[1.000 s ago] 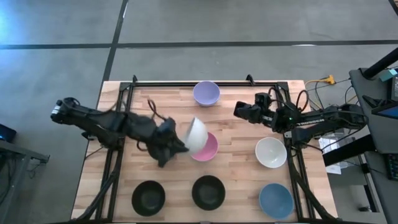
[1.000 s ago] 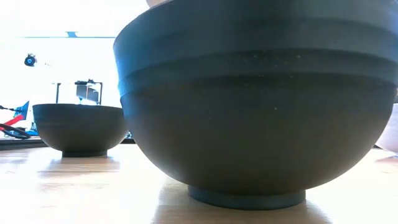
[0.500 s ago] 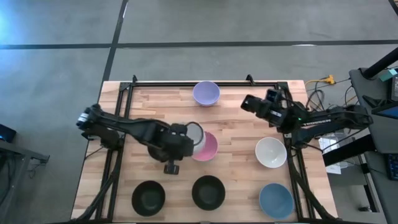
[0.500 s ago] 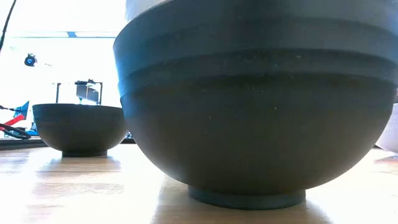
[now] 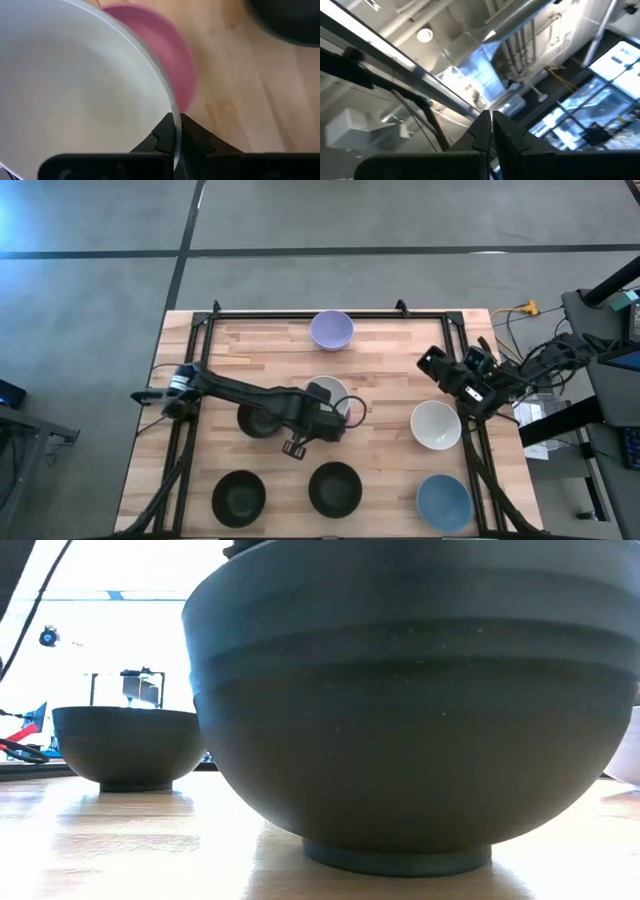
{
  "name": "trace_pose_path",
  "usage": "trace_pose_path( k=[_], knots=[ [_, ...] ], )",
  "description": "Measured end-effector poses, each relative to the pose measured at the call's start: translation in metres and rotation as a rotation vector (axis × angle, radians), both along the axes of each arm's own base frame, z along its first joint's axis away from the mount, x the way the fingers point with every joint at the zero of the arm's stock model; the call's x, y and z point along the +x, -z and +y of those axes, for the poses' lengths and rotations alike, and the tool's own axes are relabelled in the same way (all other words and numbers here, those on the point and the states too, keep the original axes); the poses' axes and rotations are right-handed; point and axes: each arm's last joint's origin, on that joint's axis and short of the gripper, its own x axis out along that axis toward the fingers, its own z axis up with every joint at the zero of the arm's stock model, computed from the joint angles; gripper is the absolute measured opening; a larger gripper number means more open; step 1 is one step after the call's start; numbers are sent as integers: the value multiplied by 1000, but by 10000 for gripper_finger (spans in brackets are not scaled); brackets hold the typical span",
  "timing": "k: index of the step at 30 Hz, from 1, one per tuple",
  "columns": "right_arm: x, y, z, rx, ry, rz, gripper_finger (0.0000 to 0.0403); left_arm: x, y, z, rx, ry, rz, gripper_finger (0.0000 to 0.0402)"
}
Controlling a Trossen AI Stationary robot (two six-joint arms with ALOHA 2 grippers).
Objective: Nest bowls inside each other
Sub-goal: Stack the top white bowl on top of the pink bowl
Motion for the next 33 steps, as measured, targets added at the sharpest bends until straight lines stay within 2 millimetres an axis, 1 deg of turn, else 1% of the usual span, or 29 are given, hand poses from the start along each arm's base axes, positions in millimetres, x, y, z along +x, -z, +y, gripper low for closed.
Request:
trace_pose_path(
  k=[5,11,17,26,31,33],
  knots=[
    [-4,2,12,6,18,52,13,4,9,2,11,15,25,0],
    [-2,6,18,10,26,91,13,8,10,0,6,43,-10,0],
    [2,10,21,2,25,109,13,8,12,-2,-35,55,-2,0],
    [2,11,21,1,23,113,13,11,13,-4,-68,58,-29,0],
    [2,12,21,-1,23,116,13,10,18,-4,-70,52,-10,0],
    [2,13,21,4,17,115,13,12,23,-4,-77,54,7,0]
  ],
)
